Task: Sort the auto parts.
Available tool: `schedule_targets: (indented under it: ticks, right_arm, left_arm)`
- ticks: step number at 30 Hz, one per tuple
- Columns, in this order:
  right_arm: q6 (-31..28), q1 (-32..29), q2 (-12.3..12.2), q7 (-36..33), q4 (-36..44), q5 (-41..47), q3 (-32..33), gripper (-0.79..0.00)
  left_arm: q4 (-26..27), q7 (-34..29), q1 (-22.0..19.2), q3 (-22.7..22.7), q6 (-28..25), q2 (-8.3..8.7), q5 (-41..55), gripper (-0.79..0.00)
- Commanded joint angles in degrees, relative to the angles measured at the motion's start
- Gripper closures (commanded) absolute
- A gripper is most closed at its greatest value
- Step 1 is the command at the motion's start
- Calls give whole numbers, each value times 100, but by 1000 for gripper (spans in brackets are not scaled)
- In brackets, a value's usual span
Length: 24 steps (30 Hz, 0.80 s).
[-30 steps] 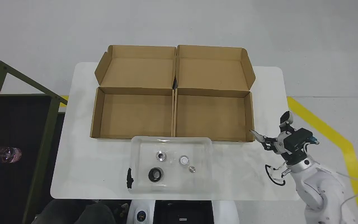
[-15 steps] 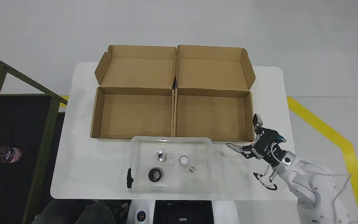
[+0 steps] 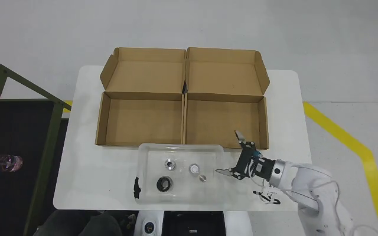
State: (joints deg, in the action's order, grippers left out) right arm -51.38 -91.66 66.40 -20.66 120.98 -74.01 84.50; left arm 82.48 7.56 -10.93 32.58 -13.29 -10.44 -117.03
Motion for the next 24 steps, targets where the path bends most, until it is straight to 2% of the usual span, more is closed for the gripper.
schedule_targets:
  ticks: [1, 15, 24]
  right_arm:
    - [-30, 51, -6, -103, 23, 0, -156, -785]
    - [-67, 567, -20, -910, 226, -513, -1424, -785]
    - [26, 942, -4, -1355, 29, -590, -2041, -785]
  left_arm:
    - [0, 0, 0, 0, 0, 0, 0, -785]
    - [0, 0, 0, 0, 0, 0, 0, -785]
    - [0, 0, 0, 0, 0, 0, 0, -785]
